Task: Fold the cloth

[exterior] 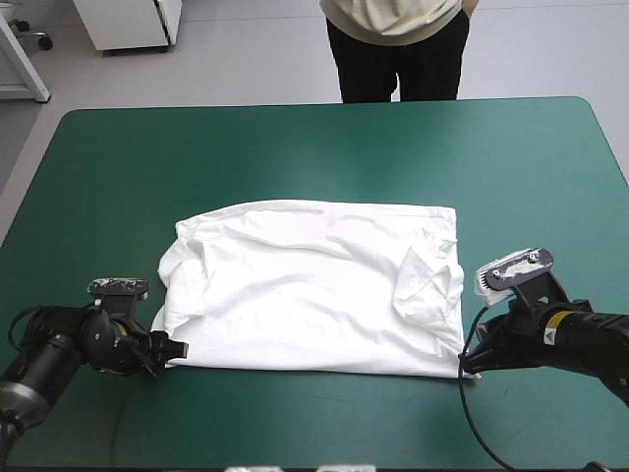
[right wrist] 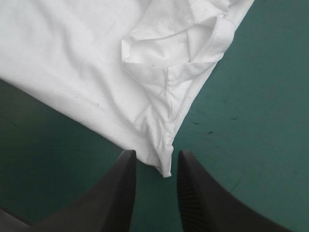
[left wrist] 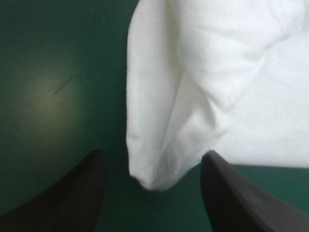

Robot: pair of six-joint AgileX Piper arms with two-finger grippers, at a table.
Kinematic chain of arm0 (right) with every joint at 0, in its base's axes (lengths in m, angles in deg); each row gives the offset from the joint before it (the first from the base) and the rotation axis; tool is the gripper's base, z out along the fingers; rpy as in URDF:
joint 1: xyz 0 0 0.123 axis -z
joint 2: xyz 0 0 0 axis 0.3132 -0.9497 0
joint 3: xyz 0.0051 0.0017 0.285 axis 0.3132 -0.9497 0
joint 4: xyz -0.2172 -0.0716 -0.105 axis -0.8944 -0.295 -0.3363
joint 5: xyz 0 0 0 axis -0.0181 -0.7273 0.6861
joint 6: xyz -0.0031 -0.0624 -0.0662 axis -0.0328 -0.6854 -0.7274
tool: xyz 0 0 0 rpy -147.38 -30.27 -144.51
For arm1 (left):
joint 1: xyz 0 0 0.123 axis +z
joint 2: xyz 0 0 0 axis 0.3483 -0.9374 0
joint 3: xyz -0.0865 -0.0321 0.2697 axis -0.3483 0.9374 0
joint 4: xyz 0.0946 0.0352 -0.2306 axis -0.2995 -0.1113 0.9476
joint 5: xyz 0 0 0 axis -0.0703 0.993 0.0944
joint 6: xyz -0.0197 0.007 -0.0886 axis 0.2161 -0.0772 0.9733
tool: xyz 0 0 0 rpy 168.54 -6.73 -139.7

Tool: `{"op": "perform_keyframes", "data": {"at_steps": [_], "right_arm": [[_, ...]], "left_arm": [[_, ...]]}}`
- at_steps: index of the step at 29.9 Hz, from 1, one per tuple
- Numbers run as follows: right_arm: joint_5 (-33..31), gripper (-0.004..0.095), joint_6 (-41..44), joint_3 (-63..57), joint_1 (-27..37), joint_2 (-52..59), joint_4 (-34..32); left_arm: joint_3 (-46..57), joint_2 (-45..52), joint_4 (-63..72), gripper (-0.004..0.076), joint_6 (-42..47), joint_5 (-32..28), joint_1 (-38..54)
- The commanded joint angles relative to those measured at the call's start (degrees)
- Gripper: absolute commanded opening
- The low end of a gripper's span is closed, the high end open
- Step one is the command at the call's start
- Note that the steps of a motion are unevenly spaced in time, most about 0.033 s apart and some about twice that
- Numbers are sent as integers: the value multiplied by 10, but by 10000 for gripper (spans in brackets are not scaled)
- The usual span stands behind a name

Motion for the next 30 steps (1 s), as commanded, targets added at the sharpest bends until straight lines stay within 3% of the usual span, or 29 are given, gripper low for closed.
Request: {"op": "perform_keyframes", "data": {"at_steps": [1, 15, 17, 23, 27, 30], "right_arm": [[28, 280, -5, 13, 0, 3, 2], [13, 280, -8, 13, 0, 3, 1], [8, 280, -1, 8, 0, 3, 3], [42, 350, 10, -66, 0, 0, 10], [71, 487, 17, -112, 0, -23, 18], [92, 523, 17, -138, 0, -47, 18]], "left_arm": [[-14, -31, 4, 420, 12, -39, 0], [-14, -104, -35, 411, 32, -30, 0], [-14, -104, -35, 356, 19, -16, 0], [-14, -104, -39, 10, -13, 6, 0], [-14, -104, -39, -7, -15, 6, 0], [-14, -104, -39, -7, -15, 11, 0]]}}
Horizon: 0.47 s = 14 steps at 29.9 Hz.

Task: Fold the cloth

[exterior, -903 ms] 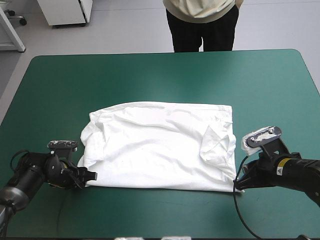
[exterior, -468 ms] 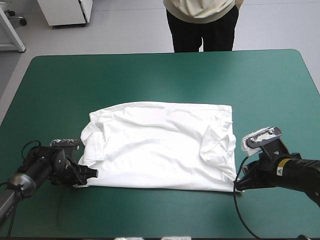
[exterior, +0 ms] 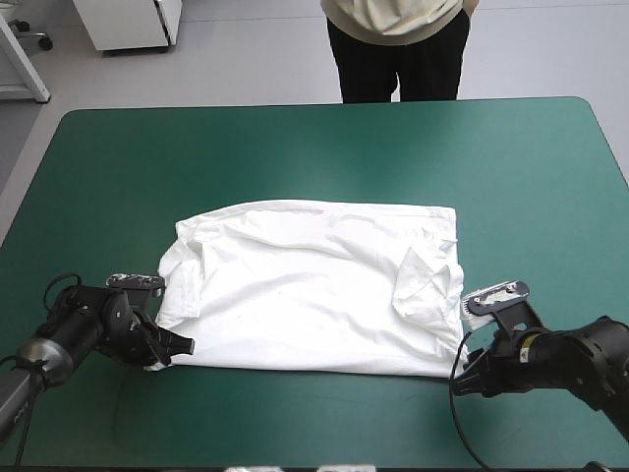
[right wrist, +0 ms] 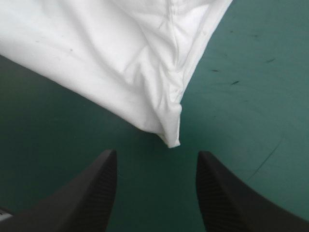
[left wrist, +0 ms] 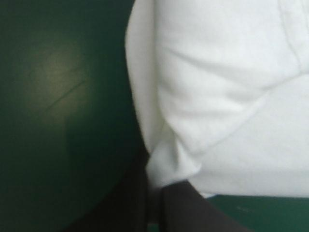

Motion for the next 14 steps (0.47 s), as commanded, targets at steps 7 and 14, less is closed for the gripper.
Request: {"op": "perform_keyframes", "data": {"at_steps": [7, 14], "right_arm": [[124, 465, 6, -42, 0, -86, -16], [153, 365, 4, -47, 0, -159, -12]], "left_arm": [[-4, 3, -20, -9, -3, 28, 0], [-4, 3, -14, -9, -6, 25, 0]]}}
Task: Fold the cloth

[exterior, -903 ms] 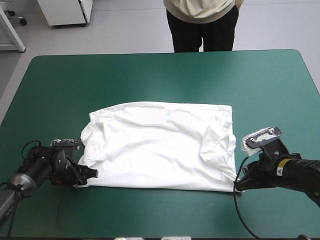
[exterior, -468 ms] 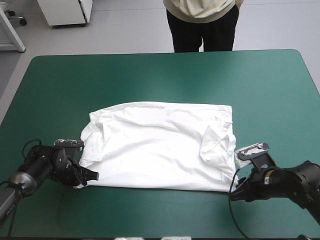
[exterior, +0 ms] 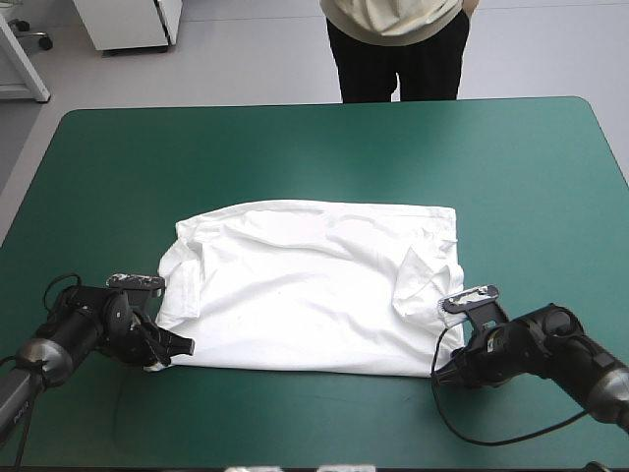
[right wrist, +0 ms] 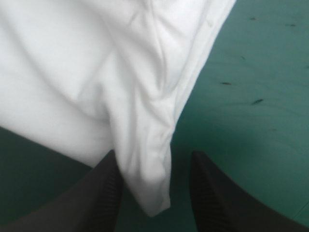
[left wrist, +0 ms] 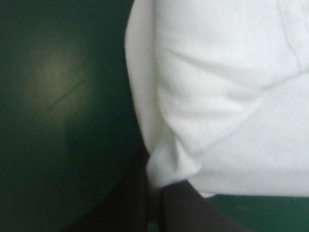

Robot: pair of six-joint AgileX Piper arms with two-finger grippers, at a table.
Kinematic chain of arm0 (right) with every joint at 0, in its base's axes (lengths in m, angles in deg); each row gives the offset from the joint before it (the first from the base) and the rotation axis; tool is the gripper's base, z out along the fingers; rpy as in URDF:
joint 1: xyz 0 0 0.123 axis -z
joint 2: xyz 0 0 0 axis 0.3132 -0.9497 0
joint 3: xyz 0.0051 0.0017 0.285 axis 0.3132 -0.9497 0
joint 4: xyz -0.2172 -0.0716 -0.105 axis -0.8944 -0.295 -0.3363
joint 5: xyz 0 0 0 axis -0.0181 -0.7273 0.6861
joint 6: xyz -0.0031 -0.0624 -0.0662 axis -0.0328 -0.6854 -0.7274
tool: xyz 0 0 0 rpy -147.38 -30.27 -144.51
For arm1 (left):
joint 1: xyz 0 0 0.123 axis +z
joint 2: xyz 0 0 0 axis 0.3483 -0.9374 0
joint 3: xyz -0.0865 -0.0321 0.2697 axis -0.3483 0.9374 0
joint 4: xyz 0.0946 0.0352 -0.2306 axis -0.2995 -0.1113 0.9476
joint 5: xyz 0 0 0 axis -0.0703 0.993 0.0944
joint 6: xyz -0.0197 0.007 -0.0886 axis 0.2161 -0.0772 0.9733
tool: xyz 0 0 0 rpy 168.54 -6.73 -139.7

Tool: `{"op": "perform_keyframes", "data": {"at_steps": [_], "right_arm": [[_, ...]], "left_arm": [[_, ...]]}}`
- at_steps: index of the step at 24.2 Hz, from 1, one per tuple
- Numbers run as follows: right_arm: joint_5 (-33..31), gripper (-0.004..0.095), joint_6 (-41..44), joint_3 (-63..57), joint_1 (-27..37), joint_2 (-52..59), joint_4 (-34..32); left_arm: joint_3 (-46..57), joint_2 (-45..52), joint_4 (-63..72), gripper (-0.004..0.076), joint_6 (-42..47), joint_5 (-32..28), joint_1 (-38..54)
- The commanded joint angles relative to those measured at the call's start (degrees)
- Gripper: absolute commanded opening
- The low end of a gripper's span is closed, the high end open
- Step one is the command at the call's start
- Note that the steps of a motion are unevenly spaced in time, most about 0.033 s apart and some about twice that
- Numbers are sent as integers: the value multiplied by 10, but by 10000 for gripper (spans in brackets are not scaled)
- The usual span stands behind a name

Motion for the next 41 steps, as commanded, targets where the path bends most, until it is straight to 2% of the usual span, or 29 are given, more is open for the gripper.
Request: {"op": "perform_keyframes", "data": {"at_steps": [1, 4, 7, 12, 15, 20, 23, 30, 35, 39, 41], "right_arm": [[28, 338, -5, 9, 0, -28, -3], [20, 214, -18, 9, 0, -58, -1], [4, -19, -44, 8, 0, -69, 6], [-21, -15, -26, 8, 0, -2, 3], [-85, -15, -13, 8, 0, 75, 3], [-148, -17, 22, 22, 0, 188, 5], [-154, -17, 26, 57, 0, 197, -1], [-140, -17, 27, 136, 0, 124, -70], [-74, -17, 27, 180, 1, 51, -106], [-30, -17, 5, 233, 46, -28, -92], [-8, -17, -23, 251, 76, -55, -65]], "left_arm": [[-3, 3, -14, -9, -4, 23, 0], [-3, 3, -14, -9, -4, 23, 0], [-3, 4, -15, -9, -4, 23, 0], [-3, 65, -22, -9, -1, 28, 0], [-3, 108, -23, -9, -2, 70, 0], [-7, 166, -5, -9, -31, 139, 0], [-36, 180, -2, -9, -40, 138, 0], [-130, 131, 0, -9, -43, 80, 0], [-170, 53, -2, -9, -43, 16, 0], [-219, -30, 3, -9, -36, -44, 0], [-241, -57, 3, -9, -36, -65, 0]]}}
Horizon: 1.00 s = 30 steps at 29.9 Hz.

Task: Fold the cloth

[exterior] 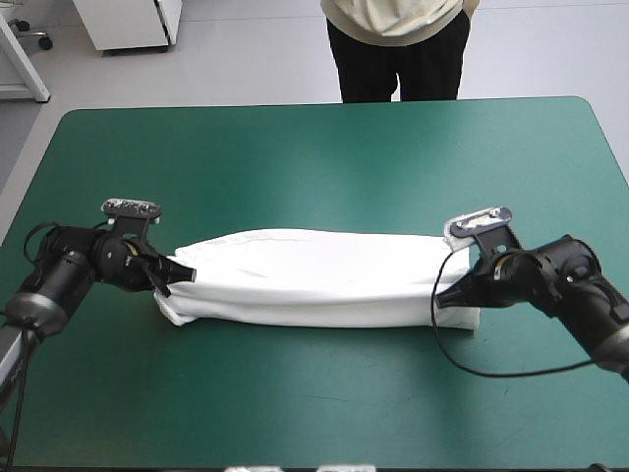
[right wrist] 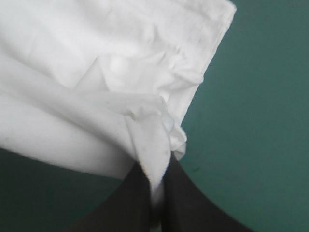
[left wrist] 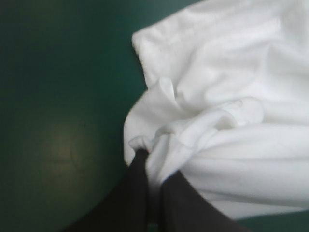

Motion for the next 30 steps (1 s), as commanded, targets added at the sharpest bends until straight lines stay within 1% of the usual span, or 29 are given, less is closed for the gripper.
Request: {"op": "perform_keyframes", "data": {"at_steps": [1, 5, 8, 14, 18, 21, 24, 27, 28, 29, 30], "right_arm": [[63, -17, -59, 51, 53, -38, 37], [88, -17, -147, 82, 106, -98, 146], [90, -17, -174, 102, 121, -145, 180], [111, -17, -169, 135, 132, -201, 183], [94, -11, -163, 153, 142, -215, 183], [80, 5, -179, 159, 150, -216, 188], [77, 99, -179, 164, 155, -216, 186], [74, 282, -179, 171, 156, -216, 186], [73, 337, -175, 175, 156, -215, 186], [71, 414, -173, 180, 156, -215, 186], [70, 456, -167, 187, 156, -212, 184]], "left_arm": [[-57, -35, 4, -9, 6, -69, 0], [-94, -85, 24, -9, -3, -116, 0], [-115, -120, 26, -9, -6, -120, 0], [-123, -161, 23, -9, -6, -140, 0], [-123, -171, 19, -9, -13, -143, 0], [-123, -171, 24, -9, -12, -163, 0], [-123, -171, 24, -8, -12, -178, 0], [-124, -171, 24, 26, -21, -181, 0], [-124, -171, 24, 62, -22, -181, 0], [-126, -170, 23, 112, -23, -177, 0], [-132, -170, 23, 173, -28, -172, 0]]}}
